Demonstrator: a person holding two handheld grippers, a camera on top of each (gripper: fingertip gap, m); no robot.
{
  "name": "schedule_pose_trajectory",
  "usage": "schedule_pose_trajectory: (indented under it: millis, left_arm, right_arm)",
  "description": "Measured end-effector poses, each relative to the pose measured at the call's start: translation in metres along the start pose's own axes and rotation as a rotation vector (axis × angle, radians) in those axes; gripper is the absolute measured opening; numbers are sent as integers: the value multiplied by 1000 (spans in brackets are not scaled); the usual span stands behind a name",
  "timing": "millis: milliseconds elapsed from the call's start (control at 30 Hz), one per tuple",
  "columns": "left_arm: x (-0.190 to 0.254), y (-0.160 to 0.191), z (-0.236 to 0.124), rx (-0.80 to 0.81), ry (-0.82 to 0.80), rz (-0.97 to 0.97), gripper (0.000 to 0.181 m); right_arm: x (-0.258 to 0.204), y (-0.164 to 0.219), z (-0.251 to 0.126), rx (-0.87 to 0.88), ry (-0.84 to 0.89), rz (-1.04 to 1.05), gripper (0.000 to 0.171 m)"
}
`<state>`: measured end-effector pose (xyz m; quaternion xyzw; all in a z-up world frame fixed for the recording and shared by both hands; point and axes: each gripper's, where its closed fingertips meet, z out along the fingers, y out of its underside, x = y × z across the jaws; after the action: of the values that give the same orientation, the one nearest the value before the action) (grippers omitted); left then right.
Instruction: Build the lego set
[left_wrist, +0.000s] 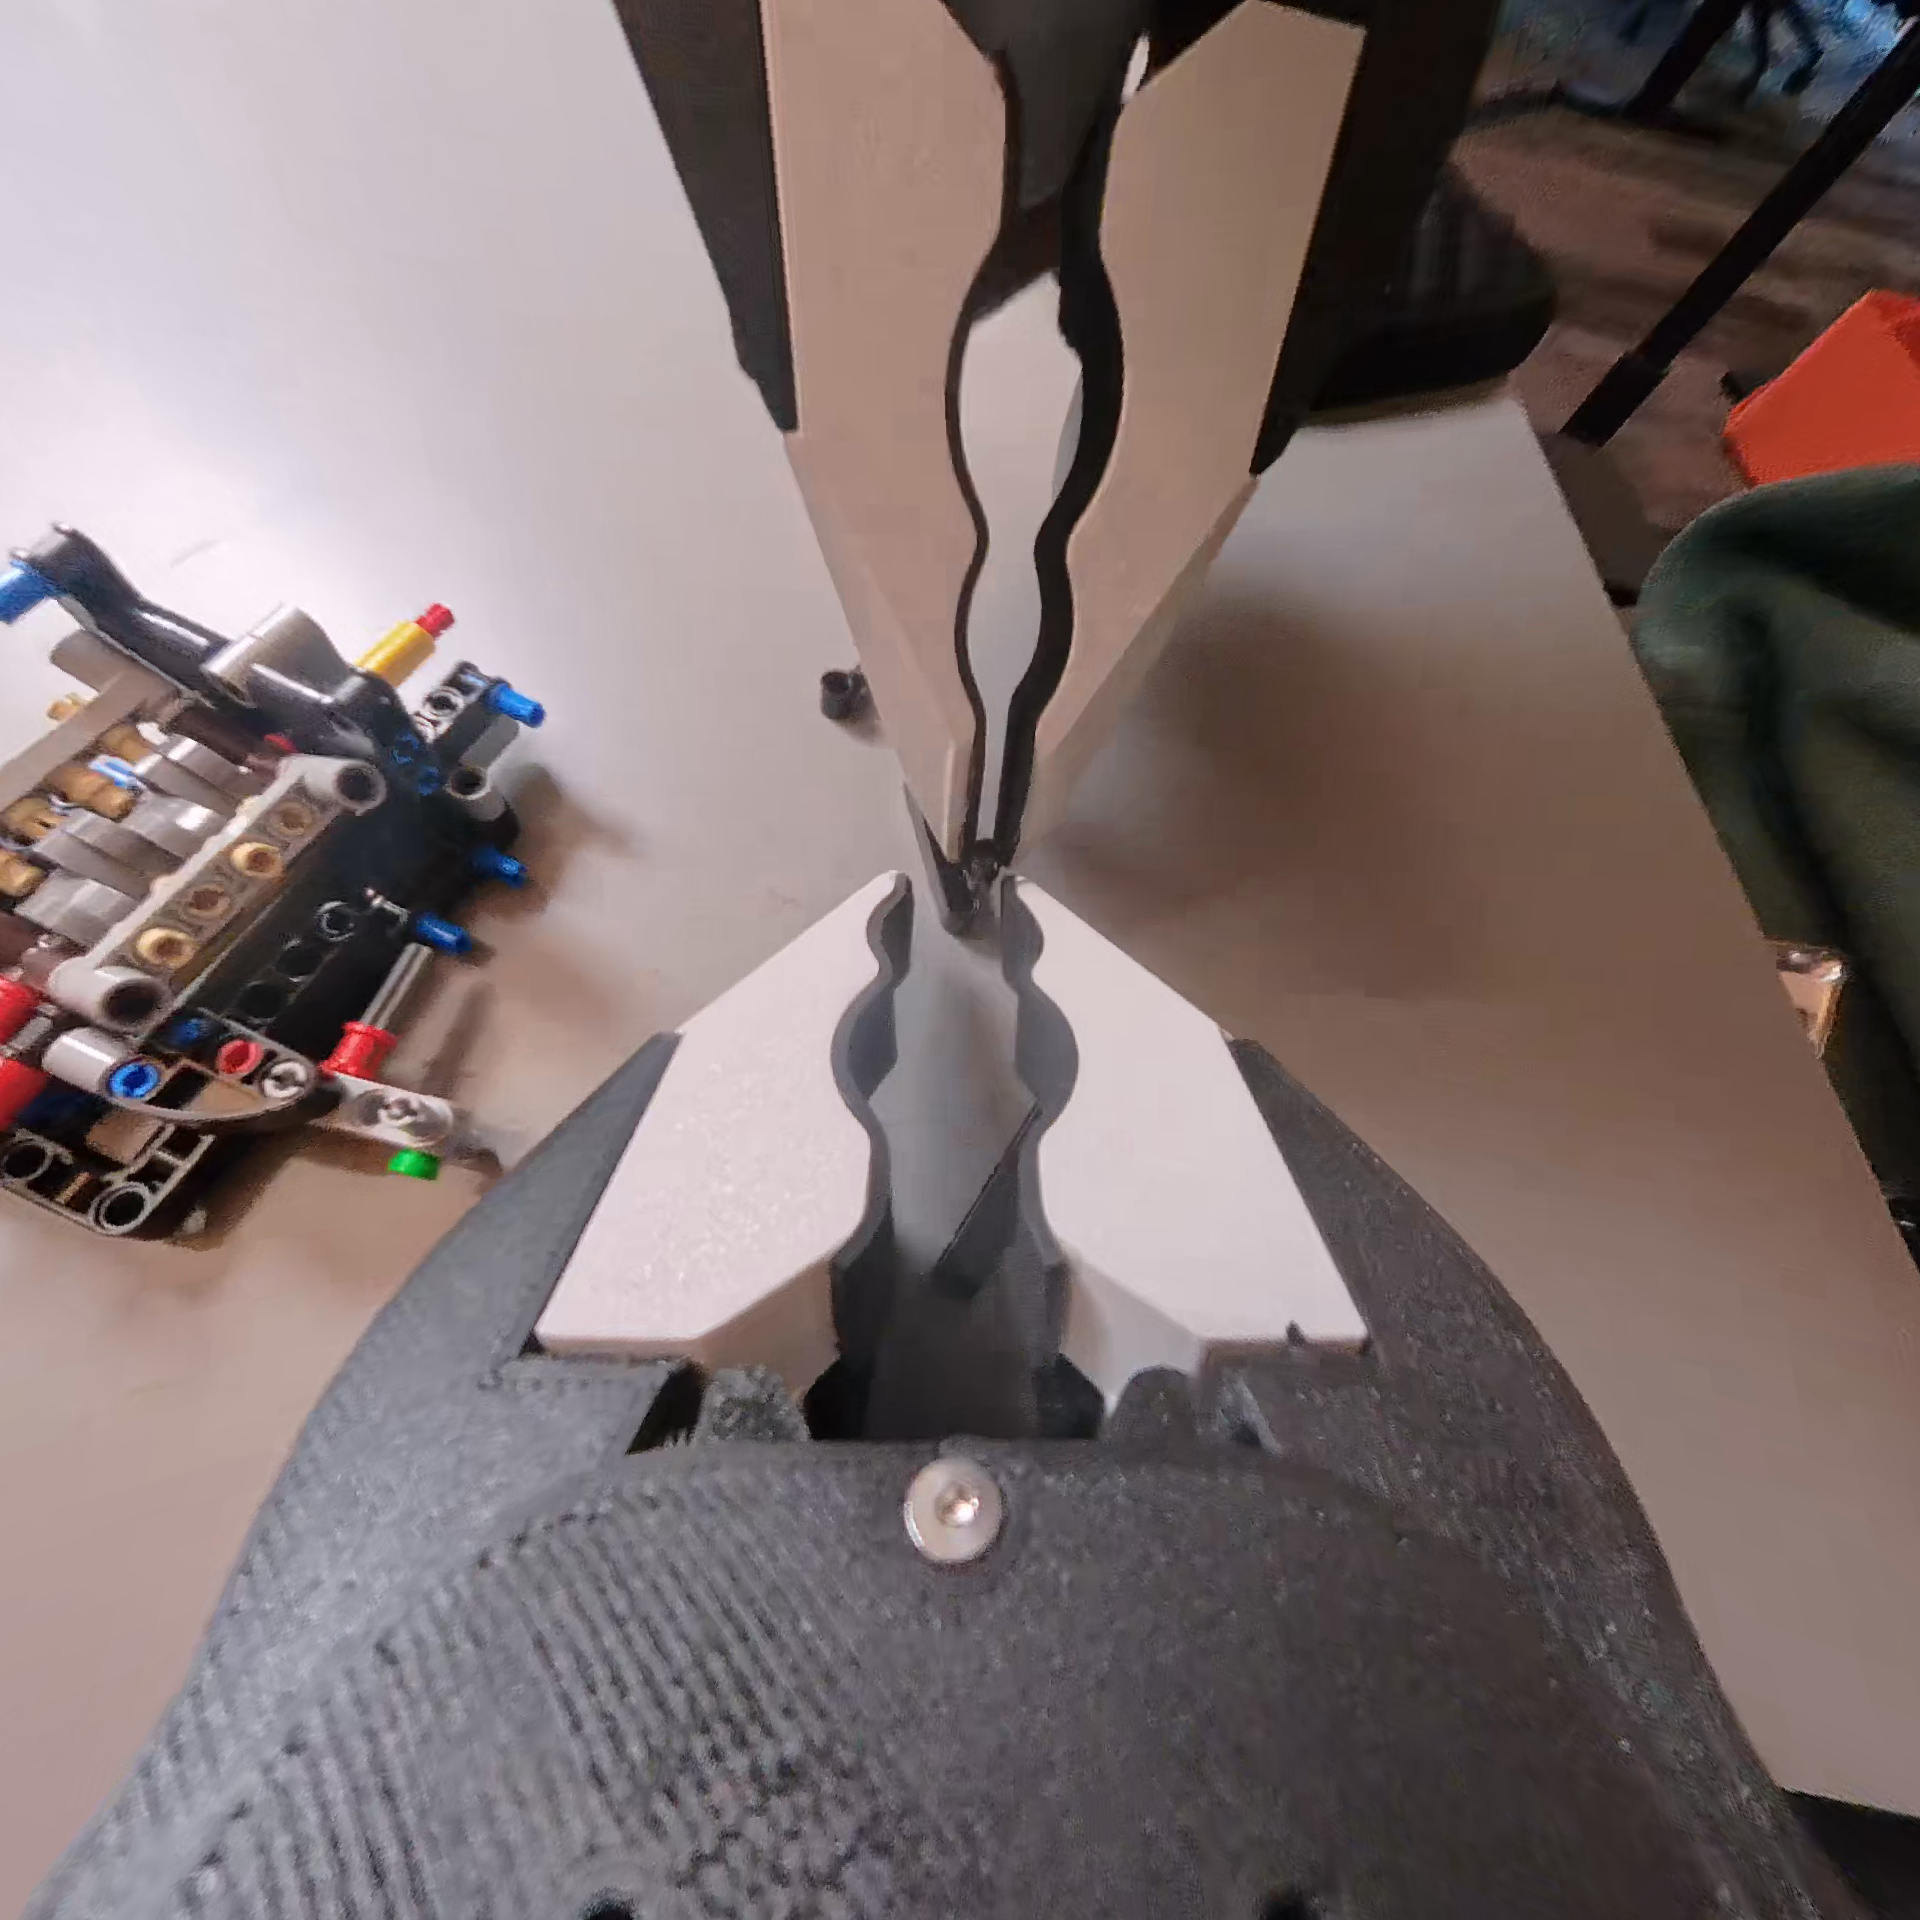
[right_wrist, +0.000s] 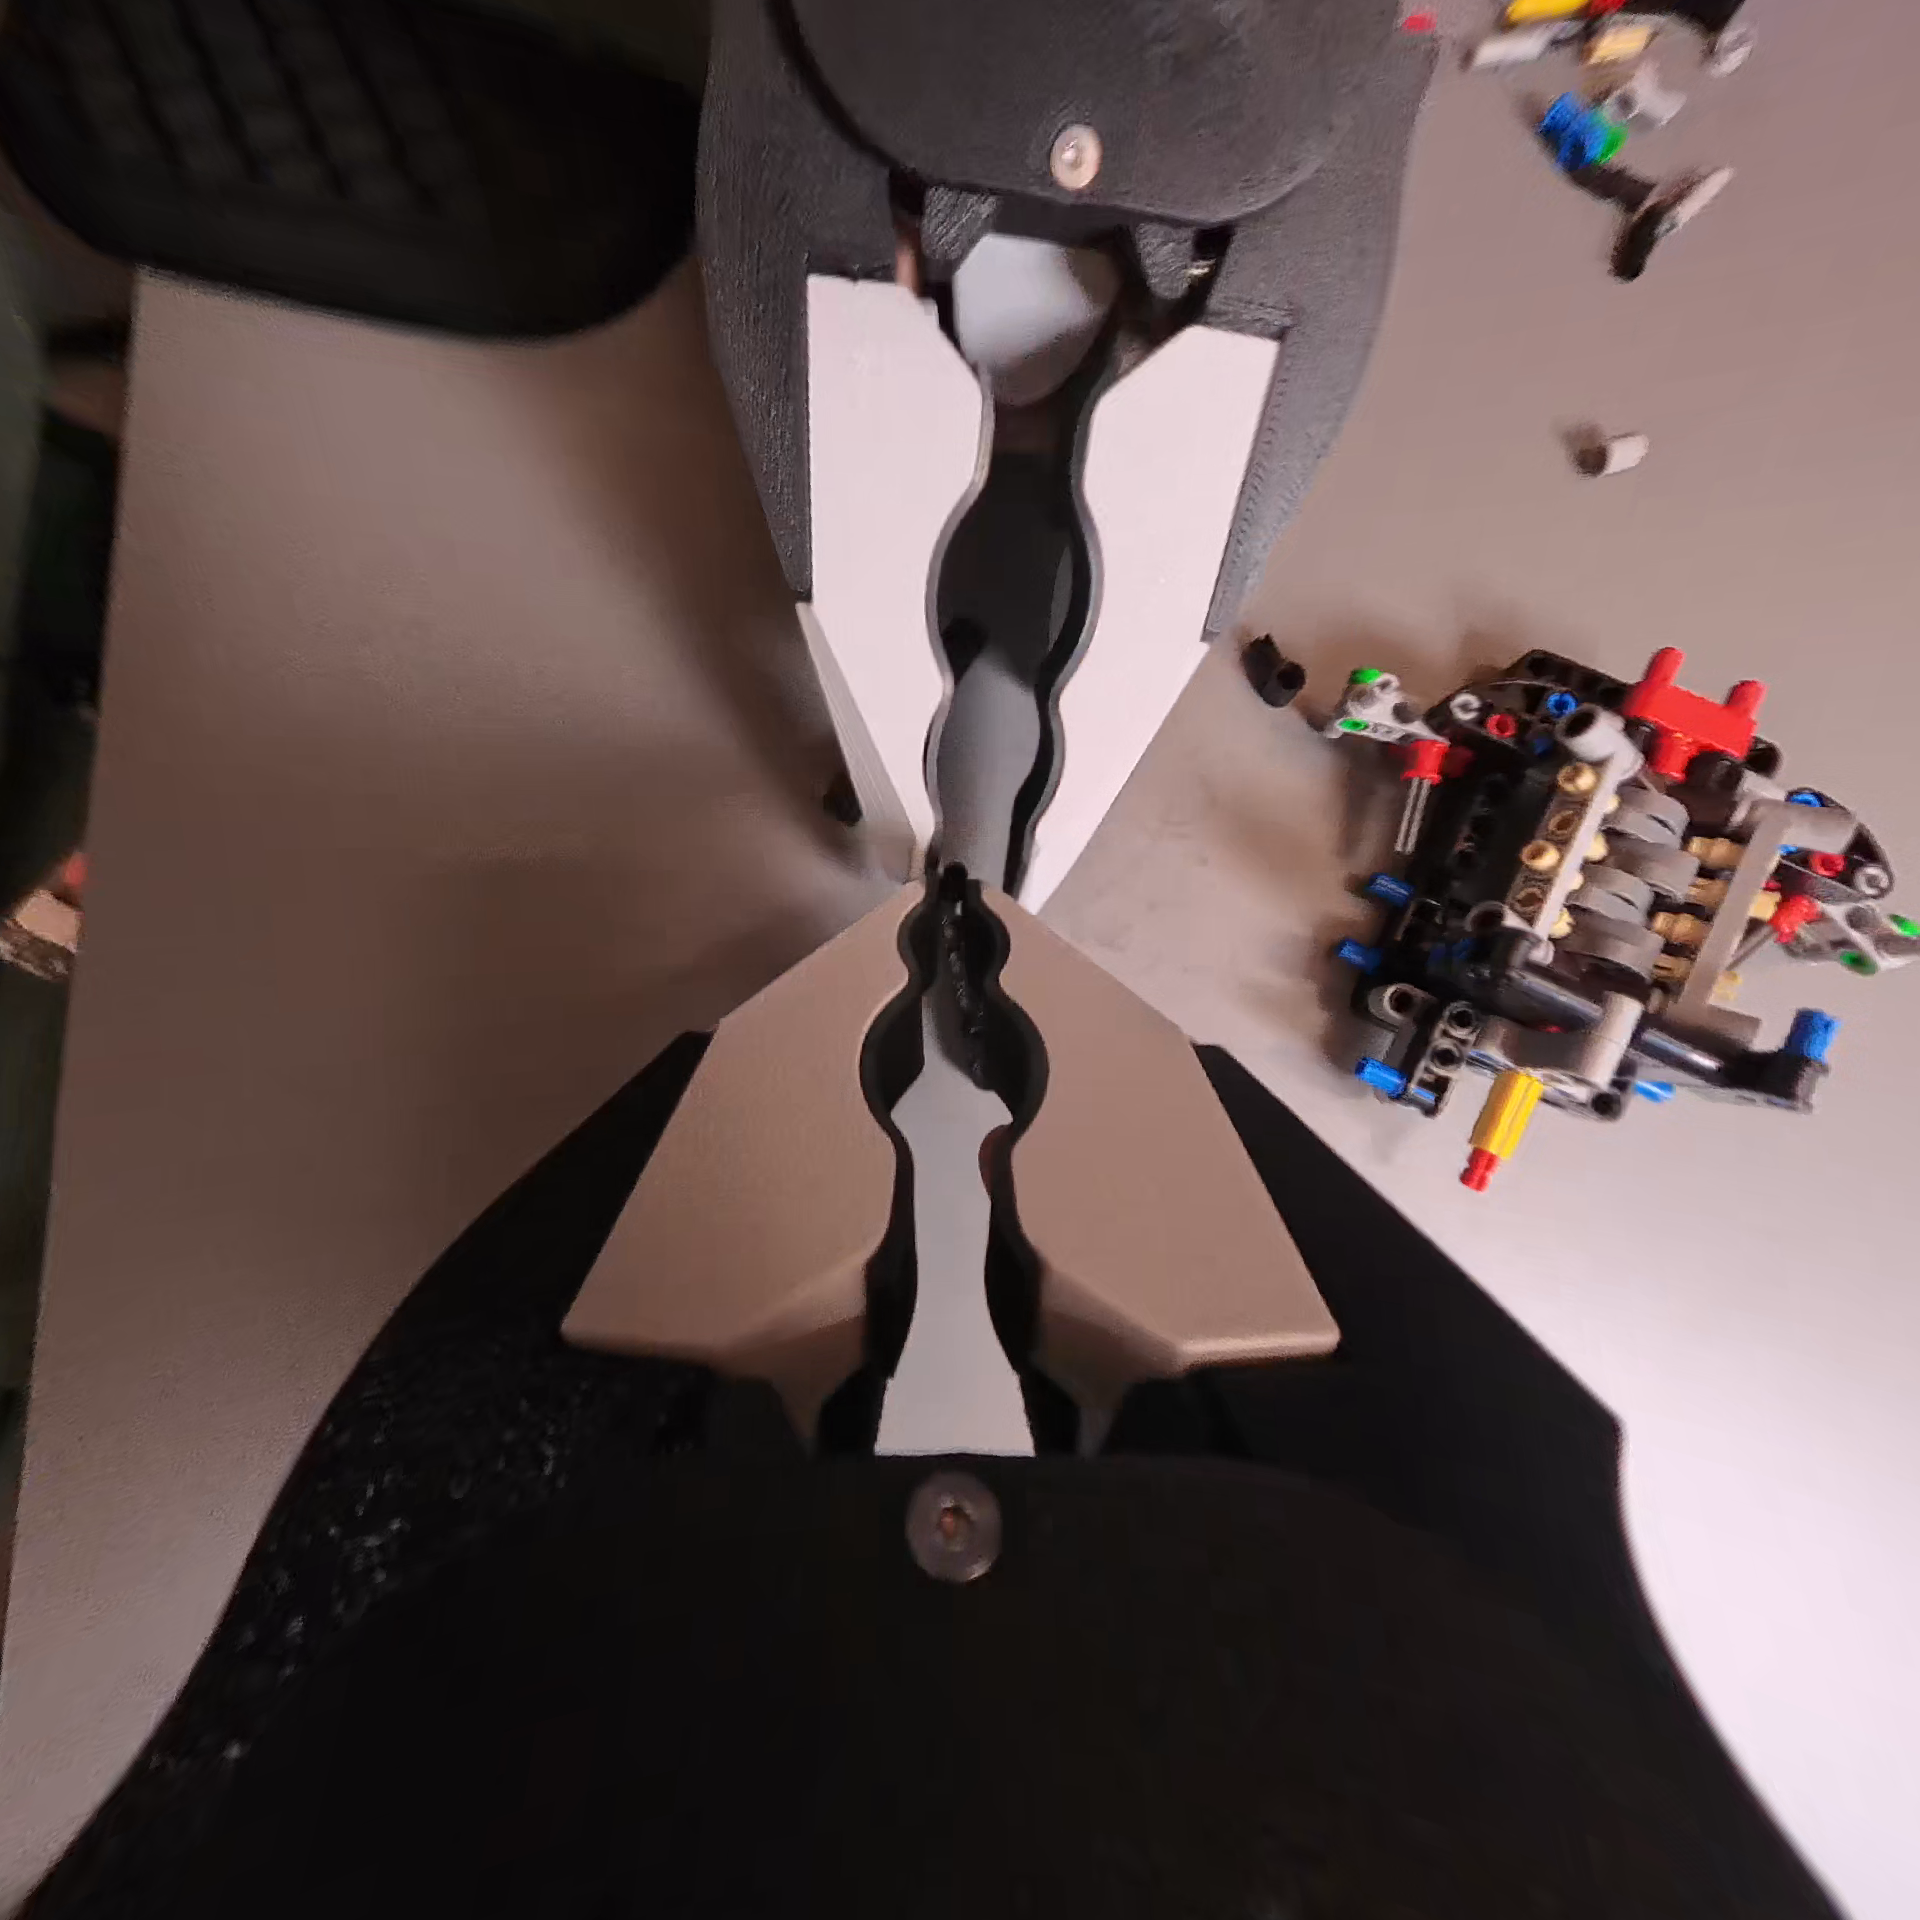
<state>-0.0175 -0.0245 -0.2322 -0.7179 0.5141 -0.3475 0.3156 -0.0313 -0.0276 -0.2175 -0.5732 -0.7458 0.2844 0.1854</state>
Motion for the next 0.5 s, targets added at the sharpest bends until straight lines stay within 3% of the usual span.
schedule_pose_trajectory:
  millis: [33, 267, 500]
  left_arm:
    - [0, -3, -2, 26, 6, -2, 17]
    - [6, -21, -12, 150, 47, 2, 3]
    - [8, -13, -6, 79, 37, 20, 2]
  right_arm:
    - [0, -4, -3, 56, 1, 21, 1]
    - [3, -17, -18, 269, -2, 119, 2]
    - [-1, -10, -13, 172, 1, 63, 4]
